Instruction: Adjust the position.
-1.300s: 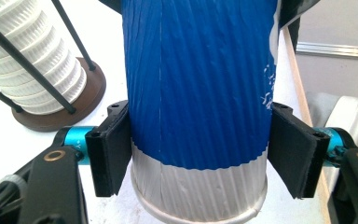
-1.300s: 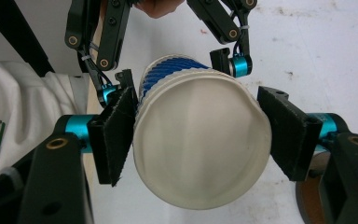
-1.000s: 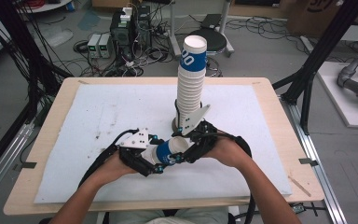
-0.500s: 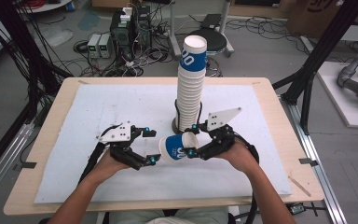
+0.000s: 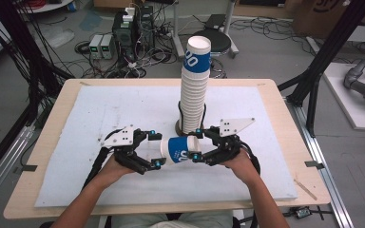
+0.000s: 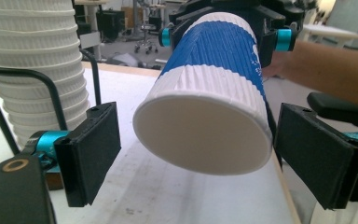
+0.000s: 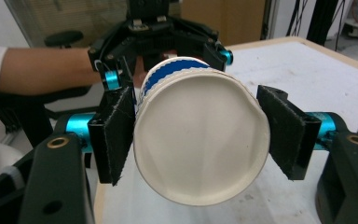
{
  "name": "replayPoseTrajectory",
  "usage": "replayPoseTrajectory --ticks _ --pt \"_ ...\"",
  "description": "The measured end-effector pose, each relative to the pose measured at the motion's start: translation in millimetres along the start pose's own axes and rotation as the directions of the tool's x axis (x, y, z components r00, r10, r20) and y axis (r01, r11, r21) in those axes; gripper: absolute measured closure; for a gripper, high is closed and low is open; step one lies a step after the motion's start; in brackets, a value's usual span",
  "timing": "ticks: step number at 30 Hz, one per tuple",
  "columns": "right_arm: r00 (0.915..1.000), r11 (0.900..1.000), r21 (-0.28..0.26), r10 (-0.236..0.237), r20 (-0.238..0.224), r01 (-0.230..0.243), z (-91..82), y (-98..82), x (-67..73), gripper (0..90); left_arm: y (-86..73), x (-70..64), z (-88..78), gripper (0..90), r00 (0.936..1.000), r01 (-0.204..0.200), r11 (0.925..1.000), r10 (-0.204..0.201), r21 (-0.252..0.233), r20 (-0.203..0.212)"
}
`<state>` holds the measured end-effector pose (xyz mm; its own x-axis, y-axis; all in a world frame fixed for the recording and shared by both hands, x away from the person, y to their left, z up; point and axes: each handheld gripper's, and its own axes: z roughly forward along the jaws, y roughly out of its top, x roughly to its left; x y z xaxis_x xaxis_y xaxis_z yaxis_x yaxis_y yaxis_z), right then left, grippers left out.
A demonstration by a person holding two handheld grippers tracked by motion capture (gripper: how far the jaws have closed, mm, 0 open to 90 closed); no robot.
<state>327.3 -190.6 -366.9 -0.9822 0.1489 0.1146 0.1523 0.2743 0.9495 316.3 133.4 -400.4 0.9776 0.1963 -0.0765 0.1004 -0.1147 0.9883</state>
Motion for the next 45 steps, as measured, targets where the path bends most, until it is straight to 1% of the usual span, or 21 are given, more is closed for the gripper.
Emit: replayPoseTrajectory --ticks 1,4,8,9,10,13,16,17,19,25,28,30,31,33,34,35,36,38,40,42,45 --pt "0.9999 1.0 -0.01 0.006 -0.008 -0.007 0.4 -0.6 0.2 31.5 -0.4 0.4 0.7 14.4 1.0 -0.001 1.0 0.001 -0.007 0.007" --pt "0.9997 0.999 -0.029 0.012 -0.021 -0.013 1.2 -0.7 0.1 31.5 -0.6 1.7 2.6 14.4 0.9995 0.021 0.9992 -0.02 -0.033 0.024" --pt "0.9991 0.998 -0.057 0.018 -0.037 -0.021 2.2 -0.9 -0.9 31.5 -1.1 0.1 6.3 14.4 0.9983 0.034 0.9989 -0.032 -0.033 0.048" --pt "0.9987 0.998 -0.058 0.027 -0.044 -0.03 2.6 -1.0 -0.8 31.5 -1.3 -0.7 8.1 14.2 0.9984 0.037 0.9987 -0.036 -0.034 0.044" --pt "0.9986 0.998 -0.065 0.024 -0.046 -0.027 3.6 -1.2 -1.2 31.6 -1.7 -0.9 10.2 14.2 0.998 0.046 0.9985 -0.045 -0.03 0.044" --pt "0.9984 0.998 -0.059 0.028 -0.049 -0.031 5.0 -1.4 -1.2 31.5 -3.0 -1.2 12.5 14.3 0.9972 0.058 0.9981 -0.057 -0.022 0.048" --pt "0.9984 0.998 -0.06 0.026 -0.05 -0.029 4.5 -2.3 -1.3 31.5 -2.7 -1.5 11.9 15.0 0.9977 0.047 0.9988 -0.046 -0.014 0.05" --pt "0.9977 0.997 -0.061 0.032 -0.059 -0.036 3.8 -3.1 -1.5 31.6 -2.4 -1.5 11.2 17.9 0.998 0.039 0.9992 -0.039 -0.01 0.05" --pt "0.9975 0.997 -0.059 0.035 -0.061 -0.039 3.0 -4.0 -1.4 31.7 -1.5 -2.2 10.5 19.8 0.9986 0.026 0.9997 -0.026 -0.004 0.046" --pt "0.9975 0.999 -0.013 0.038 -0.059 -0.039 1.9 -7.9 -1.1 32.1 -1.0 -5.3 11.4 25.6 0.9992 -0.006 0.999 0.004 0.045 0.039" --pt "0.9978 0.999 0.021 0.035 -0.056 -0.034 1.6 -8.2 -0.3 31.9 0.7 -6.9 12.8 26.6 0.9992 -0.015 0.9969 0.012 0.077 0.038" --pt "0.998 0.999 0.031 0.039 -0.05 -0.037 0.9 -8.4 0.1 30.8 2.6 -8.1 13.7 26.9 0.9992 -0.017 0.9963 0.013 0.085 0.039" --pt "0.9984 0.999 0.035 0.041 -0.04 -0.039 0.6 -8.1 0.7 28.8 3.2 -8.6 14.0 27.3 0.9992 -0.019 0.9959 0.015 0.088 0.038" --pt "0.9989 0.998 0.037 0.045 -0.016 -0.044 1.0 -7.4 1.0 19.4 4.8 -10.2 15.0 27.7 0.999 -0.031 0.9916 0.027 0.125 0.035" --pt "0.9985 0.998 0.041 0.053 -0.011 -0.053 0.9 -6.4 1.3 19.2 5.3 -10.9 15.7 27.7 0.9988 -0.035 0.9898 0.031 0.138 0.037" --pt "0.9988 0.998 0.047 0.048 -0.005 -0.048 0.3 -5.2 1.8 19.2 5.8 -10.9 15.8 28.0 0.9985 -0.041 0.9887 0.036 0.144 0.041" --pt "0.9992 0.998 0.049 0.041 -0.006 -0.04 0.4 -4.1 2.0 19.2 6.0 -11.7 16.2 28.3 0.9987 -0.037 0.989 0.031 0.143 0.041" --pt "0.9994 0.998 0.058 0.035 -0.001 -0.035 -0.2 -0.6 3.7 19.2 7.1 -12.2 16.9 29.5 0.9984 -0.046 0.9855 0.04 0.163 0.04" --pt "0.9999 0.997 0.073 0.011 0.0 -0.011 -0.4 3.5 5.2 19.2 9.3 -11.7 17.3 29.5 0.9986 -0.049 0.9805 0.044 0.19 0.03" --pt "0.9996 0.992 0.12 -0.026 0.012 0.025 -0.5 9.4 8.0 19.2 12.3 -10.3 16.3 29.4 0.9988 -0.048 0.9759 0.045 0.213 0.019" --pt "0.9977 0.985 0.164 -0.064 0.021 0.06 0.0 17.6 12.0 19.2 15.5 -8.4 14.9 29.5 0.9994 -0.034 0.9746 0.033 0.221 0.008"
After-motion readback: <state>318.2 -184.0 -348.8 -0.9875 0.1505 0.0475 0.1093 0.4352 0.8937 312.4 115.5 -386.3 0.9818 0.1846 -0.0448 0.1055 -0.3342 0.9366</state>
